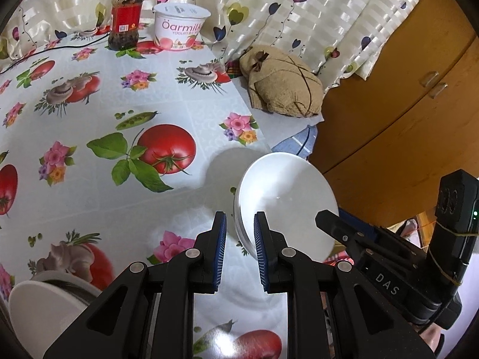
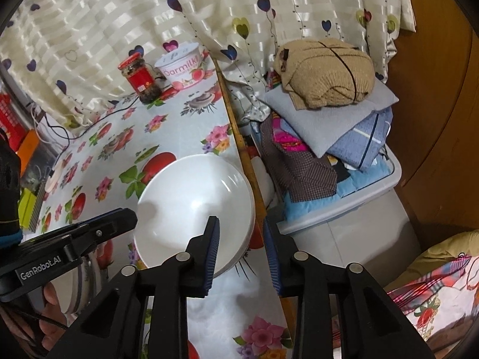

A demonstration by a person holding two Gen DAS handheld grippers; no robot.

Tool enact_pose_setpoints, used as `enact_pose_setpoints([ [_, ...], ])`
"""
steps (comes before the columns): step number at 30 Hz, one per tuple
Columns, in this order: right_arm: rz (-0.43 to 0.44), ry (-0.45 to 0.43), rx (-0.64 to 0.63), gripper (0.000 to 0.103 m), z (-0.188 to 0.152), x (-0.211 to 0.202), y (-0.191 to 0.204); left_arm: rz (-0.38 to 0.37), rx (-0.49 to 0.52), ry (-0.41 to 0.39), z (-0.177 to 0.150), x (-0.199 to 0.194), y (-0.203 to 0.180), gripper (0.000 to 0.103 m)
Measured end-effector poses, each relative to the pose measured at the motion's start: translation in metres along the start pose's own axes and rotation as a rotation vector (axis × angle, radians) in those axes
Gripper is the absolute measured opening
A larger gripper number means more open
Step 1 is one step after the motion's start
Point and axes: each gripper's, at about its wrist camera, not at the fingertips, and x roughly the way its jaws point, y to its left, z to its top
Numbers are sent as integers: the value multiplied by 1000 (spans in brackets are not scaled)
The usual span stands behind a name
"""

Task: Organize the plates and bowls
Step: 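Close both tools on the rim of the white bowl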

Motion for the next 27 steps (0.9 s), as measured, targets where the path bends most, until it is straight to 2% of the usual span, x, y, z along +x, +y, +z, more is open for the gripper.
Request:
enact_pose_setpoints([
  [7, 9, 17, 8, 19, -1, 9, -3, 5, 0, 9, 0, 8, 0, 20],
  [18, 17, 25, 9, 19, -3, 14, -3, 15, 21, 19, -1, 13, -7, 20],
  [27, 27, 17, 12, 18, -3, 9, 2, 11, 23, -3, -1, -1, -7, 20],
])
